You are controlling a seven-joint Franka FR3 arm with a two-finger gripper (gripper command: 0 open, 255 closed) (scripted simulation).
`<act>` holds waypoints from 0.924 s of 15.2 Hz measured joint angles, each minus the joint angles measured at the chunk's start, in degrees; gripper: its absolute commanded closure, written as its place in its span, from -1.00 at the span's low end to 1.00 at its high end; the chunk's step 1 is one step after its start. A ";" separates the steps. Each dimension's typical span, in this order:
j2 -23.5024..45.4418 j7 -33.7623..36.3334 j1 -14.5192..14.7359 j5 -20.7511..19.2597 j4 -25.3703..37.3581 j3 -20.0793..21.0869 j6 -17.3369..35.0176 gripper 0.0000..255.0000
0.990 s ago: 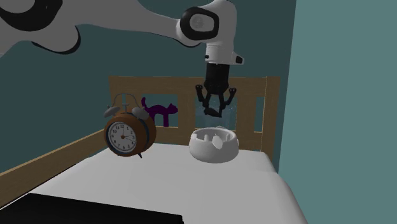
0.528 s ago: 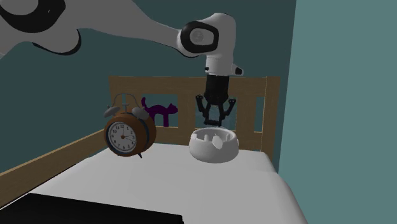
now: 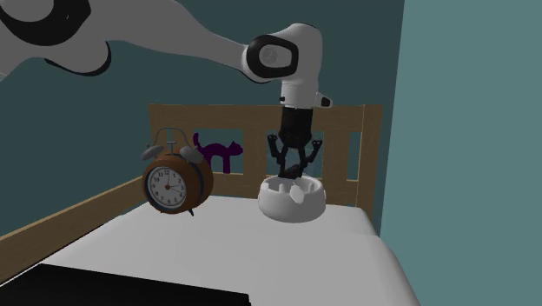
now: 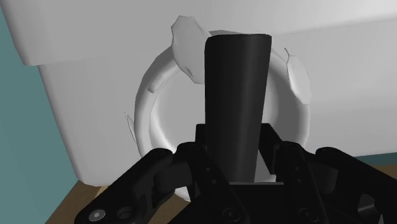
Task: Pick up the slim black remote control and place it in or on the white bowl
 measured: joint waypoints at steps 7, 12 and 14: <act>0.07 0.00 0.00 0.01 0.02 0.02 0.00 -1.00; 0.60 0.77 -1.47 -0.18 7.62 -0.03 -6.73 -1.00; 0.70 0.86 -1.61 -0.20 8.39 -0.02 -7.41 -1.00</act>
